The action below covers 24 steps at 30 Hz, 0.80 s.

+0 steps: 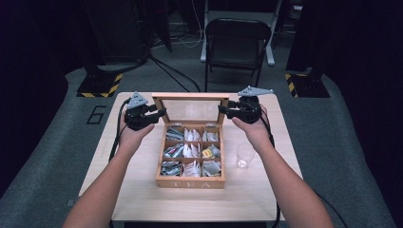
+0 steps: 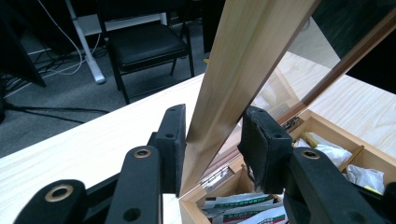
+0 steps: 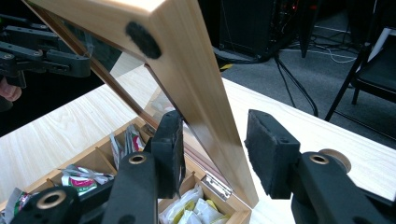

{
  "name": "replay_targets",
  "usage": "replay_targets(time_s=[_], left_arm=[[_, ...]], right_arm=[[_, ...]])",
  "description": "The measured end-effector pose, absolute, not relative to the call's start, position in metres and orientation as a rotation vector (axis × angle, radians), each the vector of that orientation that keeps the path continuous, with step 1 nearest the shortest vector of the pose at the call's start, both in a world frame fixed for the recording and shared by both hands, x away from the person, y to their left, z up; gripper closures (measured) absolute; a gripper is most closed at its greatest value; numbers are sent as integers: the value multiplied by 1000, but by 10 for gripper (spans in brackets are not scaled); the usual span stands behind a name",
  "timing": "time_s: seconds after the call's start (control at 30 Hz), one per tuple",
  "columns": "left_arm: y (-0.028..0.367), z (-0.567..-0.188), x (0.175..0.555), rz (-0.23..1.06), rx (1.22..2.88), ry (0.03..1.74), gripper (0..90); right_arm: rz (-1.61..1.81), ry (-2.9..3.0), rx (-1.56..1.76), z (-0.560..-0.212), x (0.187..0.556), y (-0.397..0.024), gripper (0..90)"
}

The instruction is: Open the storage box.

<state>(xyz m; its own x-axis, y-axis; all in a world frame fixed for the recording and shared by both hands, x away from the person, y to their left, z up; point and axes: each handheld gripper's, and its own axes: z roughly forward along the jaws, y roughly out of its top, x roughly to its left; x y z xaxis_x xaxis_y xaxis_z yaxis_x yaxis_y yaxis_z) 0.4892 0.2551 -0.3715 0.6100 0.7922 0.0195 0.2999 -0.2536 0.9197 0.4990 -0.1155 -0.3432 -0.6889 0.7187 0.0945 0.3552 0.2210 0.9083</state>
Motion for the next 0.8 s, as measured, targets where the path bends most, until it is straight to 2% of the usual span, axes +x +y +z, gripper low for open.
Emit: replay_targets(time_s=[0.8], left_arm=[[256, -374, 495, 600, 1798, 909, 632]], right_arm=[[1353, 2169, 1028, -372, 513, -112, 551]])
